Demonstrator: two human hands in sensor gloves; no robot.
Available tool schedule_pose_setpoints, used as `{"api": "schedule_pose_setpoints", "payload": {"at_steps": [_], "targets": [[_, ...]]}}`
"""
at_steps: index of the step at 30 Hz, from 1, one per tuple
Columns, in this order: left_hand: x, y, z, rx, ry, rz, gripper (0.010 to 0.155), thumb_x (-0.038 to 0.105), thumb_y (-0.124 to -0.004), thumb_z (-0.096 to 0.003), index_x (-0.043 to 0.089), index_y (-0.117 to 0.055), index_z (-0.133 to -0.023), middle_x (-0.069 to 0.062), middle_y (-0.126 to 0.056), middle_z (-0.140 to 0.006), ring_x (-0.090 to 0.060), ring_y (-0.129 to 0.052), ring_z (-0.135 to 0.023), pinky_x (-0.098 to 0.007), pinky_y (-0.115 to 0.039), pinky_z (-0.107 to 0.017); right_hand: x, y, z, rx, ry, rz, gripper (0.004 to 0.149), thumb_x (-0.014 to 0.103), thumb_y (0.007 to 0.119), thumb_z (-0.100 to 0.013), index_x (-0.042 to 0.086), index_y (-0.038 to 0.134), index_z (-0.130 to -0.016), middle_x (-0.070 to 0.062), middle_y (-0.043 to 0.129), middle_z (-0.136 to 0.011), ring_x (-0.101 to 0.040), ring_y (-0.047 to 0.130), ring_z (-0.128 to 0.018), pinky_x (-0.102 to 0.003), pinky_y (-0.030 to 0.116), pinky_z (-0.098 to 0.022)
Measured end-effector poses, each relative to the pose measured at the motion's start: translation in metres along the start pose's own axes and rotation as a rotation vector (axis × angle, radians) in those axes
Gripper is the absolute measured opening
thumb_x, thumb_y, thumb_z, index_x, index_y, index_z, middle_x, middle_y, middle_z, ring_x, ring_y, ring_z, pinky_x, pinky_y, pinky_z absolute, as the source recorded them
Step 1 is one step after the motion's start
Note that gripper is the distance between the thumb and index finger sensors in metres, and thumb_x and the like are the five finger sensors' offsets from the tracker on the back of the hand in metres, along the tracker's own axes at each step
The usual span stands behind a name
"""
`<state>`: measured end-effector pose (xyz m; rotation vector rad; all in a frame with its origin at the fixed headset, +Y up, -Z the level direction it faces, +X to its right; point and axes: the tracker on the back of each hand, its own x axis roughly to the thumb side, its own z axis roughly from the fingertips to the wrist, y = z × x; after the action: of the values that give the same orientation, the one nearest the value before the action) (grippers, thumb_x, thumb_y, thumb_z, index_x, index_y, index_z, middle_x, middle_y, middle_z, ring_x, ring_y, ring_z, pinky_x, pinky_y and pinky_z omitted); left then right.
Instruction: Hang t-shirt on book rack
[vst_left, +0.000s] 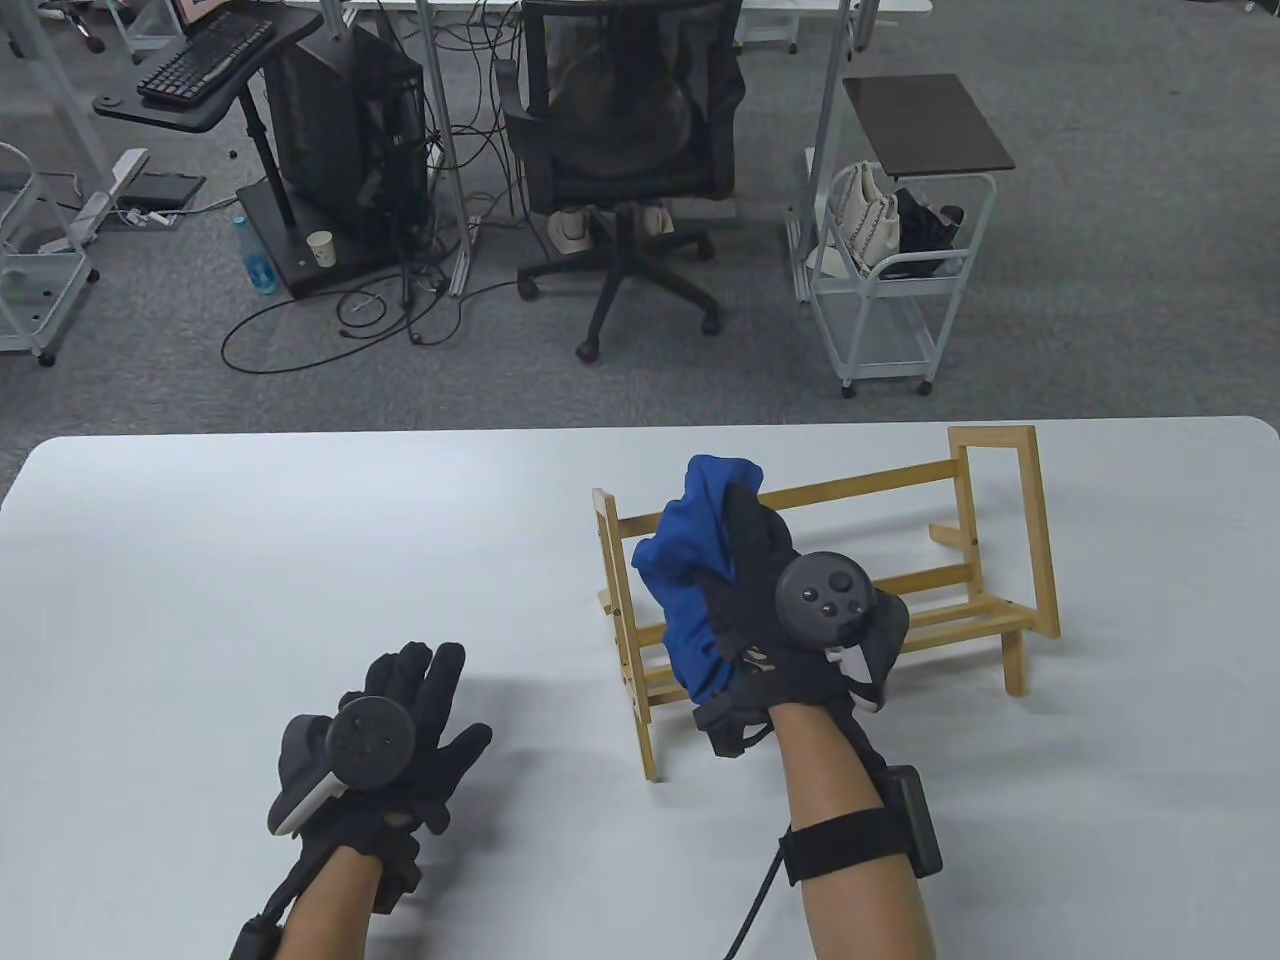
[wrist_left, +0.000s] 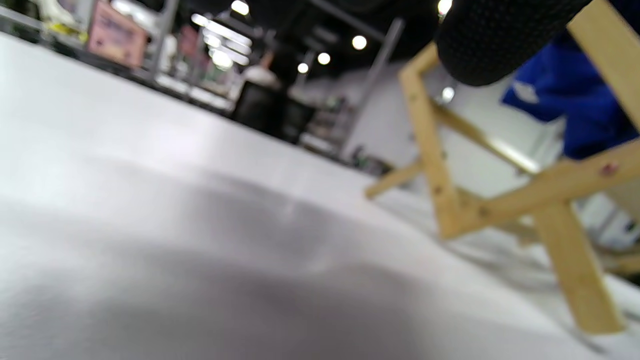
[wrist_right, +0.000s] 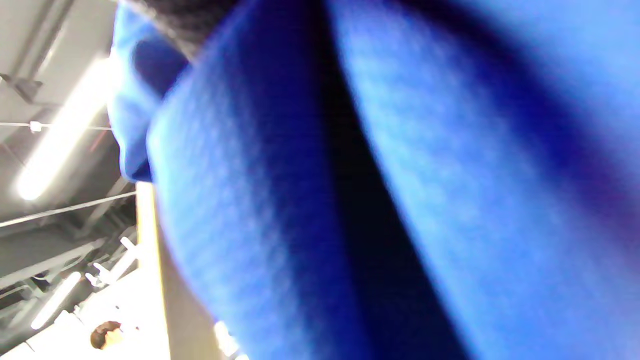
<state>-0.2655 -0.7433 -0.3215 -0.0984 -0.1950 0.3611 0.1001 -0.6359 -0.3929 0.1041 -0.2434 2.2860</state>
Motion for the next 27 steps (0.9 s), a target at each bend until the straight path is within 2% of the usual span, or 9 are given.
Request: {"api": "schedule_pose_setpoints", "payload": {"at_steps": [11, 19, 27], "targets": [[-0.001, -0.002, -0.001, -0.047, 0.032, 0.023, 0.08, 0.068, -0.065, -0.0588, 0.039, -0.018, -0.117, -0.016, -0.021, -0.125, -0.048, -0.02, -0.114, -0.072, -0.027, -0.072, -0.008, 0.023, -0.021, 0.044, 0.114, 0.087, 0.074, 0.029, 0.083, -0.058, 0.029, 0.035, -0.114, -0.022, 0.045, -0.113, -0.049, 0.072, -0.089, -0.061, 0.067, -0.063], [-0.001, -0.004, -0.002, -0.053, 0.024, 0.029, 0.08, 0.068, -0.065, -0.059, 0.038, -0.018, -0.117, -0.016, -0.02, -0.124, -0.048, -0.02, -0.113, -0.071, -0.027, -0.072, -0.011, 0.029, -0.028, 0.063, 0.165, 0.097, 0.074, 0.029, 0.083, -0.058, 0.028, 0.034, -0.114, -0.023, 0.042, -0.113, -0.049, 0.073, -0.089, -0.061, 0.068, -0.062], [0.0, -0.005, -0.002, -0.063, 0.025, 0.031, 0.08, 0.068, -0.064, -0.0592, 0.039, -0.017, -0.116, -0.016, -0.018, -0.124, -0.048, -0.019, -0.113, -0.071, -0.026, -0.072, -0.021, 0.039, -0.035, 0.137, 0.233, 0.099, 0.075, 0.03, 0.08, -0.061, 0.026, 0.027, -0.114, -0.026, 0.033, -0.114, -0.052, 0.069, -0.089, -0.063, 0.066, -0.062]]}}
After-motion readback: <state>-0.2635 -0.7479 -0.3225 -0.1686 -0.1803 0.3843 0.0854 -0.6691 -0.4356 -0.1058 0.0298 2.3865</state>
